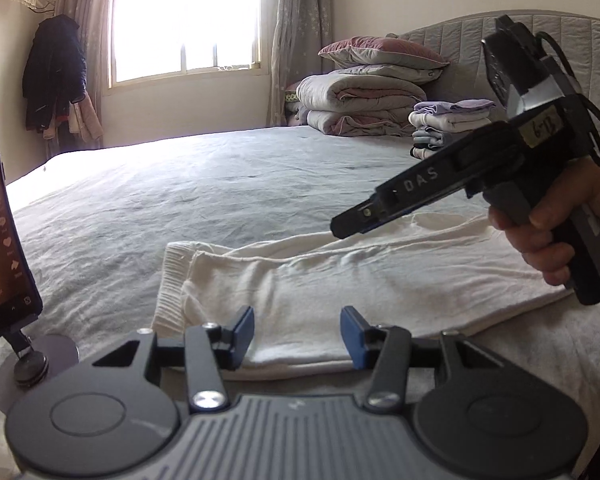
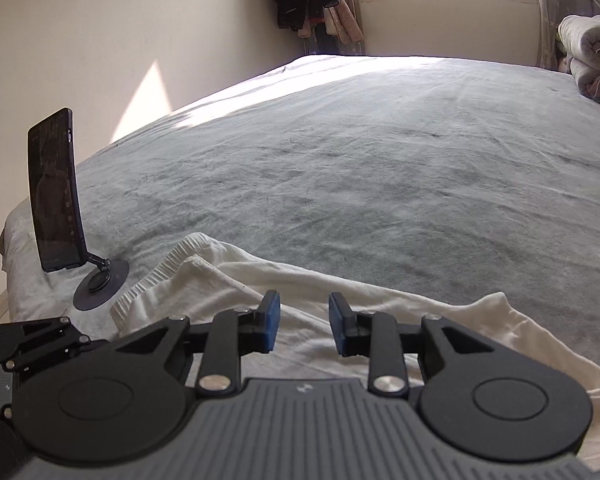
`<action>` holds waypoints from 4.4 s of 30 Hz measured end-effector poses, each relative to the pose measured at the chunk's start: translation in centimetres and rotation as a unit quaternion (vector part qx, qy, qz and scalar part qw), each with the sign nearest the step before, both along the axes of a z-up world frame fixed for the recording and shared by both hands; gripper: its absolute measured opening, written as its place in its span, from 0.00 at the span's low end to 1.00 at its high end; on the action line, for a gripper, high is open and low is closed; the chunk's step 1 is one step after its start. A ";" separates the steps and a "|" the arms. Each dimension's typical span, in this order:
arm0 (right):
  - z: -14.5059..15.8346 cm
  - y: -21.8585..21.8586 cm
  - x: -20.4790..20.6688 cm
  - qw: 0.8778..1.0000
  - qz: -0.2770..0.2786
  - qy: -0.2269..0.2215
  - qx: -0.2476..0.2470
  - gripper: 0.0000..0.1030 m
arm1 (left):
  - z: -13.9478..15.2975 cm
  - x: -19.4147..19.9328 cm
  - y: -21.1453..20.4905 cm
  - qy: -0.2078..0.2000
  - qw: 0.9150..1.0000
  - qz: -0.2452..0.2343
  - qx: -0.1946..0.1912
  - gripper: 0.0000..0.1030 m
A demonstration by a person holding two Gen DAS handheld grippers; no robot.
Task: Fold clothes
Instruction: 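Smooth the folded white T-shirt flat with both open grippers, then pinch the T-shirt end with the right gripper while the left gripper pinches beside it, then fold the held shirt end over the shirt with both grippers and release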
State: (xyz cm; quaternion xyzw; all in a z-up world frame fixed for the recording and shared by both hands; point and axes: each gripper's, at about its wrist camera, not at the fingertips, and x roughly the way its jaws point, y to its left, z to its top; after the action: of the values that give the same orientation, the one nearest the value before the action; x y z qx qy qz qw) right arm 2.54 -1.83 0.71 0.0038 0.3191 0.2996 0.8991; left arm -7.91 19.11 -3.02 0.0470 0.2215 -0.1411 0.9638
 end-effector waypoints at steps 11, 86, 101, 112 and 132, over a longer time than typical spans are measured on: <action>-1.8 -11.1 -9.6 0.997 -0.024 -0.031 -0.062 0.31 | -0.9 0.9 0.2 0.015 0.996 0.056 0.074 0.44; -6.3 -23.4 -11.5 0.897 -0.168 0.233 0.335 0.29 | -1.7 -2.8 -18.5 -0.010 0.958 -0.286 0.028 0.57; -4.8 -24.4 -11.2 0.890 -0.181 0.237 0.345 0.08 | -1.0 -3.2 -19.5 -0.038 0.956 -0.284 0.058 0.57; -4.0 -23.4 -9.8 0.897 -0.170 0.243 0.327 0.08 | -1.4 -1.8 -21.9 -0.027 0.963 -0.248 0.104 0.22; -4.2 -20.3 -0.8 0.929 -0.211 0.194 0.234 0.14 | -1.3 -1.8 -21.0 -0.011 0.981 -0.186 0.054 0.05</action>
State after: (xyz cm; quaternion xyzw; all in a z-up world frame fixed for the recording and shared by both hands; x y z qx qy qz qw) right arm 1.71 -22.16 -3.46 0.3397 0.3995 0.1626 0.8358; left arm -9.68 -1.91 -4.29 0.1408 0.2059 -0.3057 0.9189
